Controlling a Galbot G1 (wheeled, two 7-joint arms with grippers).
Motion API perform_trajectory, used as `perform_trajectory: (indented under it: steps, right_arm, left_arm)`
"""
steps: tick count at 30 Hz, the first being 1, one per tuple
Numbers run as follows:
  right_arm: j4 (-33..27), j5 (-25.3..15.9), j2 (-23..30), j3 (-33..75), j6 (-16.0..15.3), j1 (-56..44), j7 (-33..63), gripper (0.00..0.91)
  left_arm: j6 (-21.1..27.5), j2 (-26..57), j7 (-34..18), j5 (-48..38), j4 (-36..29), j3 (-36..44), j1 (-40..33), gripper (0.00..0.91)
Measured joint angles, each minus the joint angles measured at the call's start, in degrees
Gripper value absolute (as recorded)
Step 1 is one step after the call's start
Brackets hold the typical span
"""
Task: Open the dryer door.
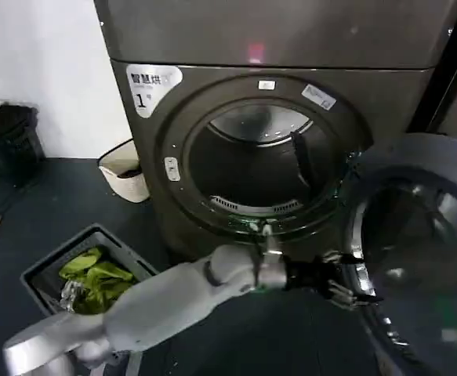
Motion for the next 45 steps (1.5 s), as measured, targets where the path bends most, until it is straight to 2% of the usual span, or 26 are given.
perform_trajectory:
  steps: [11, 20, 27, 33, 38, 43, 45]
  right_arm:
    - [-2.5, 0.0, -1.4, 3.5, 0.2, -1.1, -0.8, 0.907]
    - [-5.2, -0.3, -3.5, 7.1, 1.5, -1.3, 1.3, 0.907]
    - [-9.4, -2.7, -6.1, 11.4, 2.5, -1.8, 1.7, 0.907]
    - [-10.4, -3.3, -7.3, 12.3, 2.4, -1.2, 1.2, 0.907]
    - [-11.2, -4.9, -8.4, 11.8, 2.4, 0.1, 0.8, 0.907]
    - [-11.1, -5.1, -8.6, 11.0, 2.4, 1.5, 0.6, 0.907]
    - [-11.1, -5.1, -8.6, 10.9, 2.4, 1.8, 0.6, 0.907]
  left_arm:
    - [-2.0, -7.0, -3.0, 1.3, 5.6, 0.0, -1.8, 0.907]
    - [-5.7, -4.1, -4.1, -0.3, 3.1, -1.0, -0.9, 0.907]
    - [-9.7, 4.9, -9.7, 1.4, -3.9, -3.8, 1.1, 0.907]
    - [-10.0, 14.9, -15.0, 1.5, -10.0, -5.4, 2.1, 0.907]
    - [-6.7, 25.2, -15.1, 2.7, -14.0, -6.1, 3.8, 0.907]
    - [-9.1, 35.1, -16.3, 3.3, -17.6, -8.2, 6.2, 0.907]
    - [-9.4, 39.0, -15.2, 3.3, -18.7, -9.0, 7.2, 0.907]
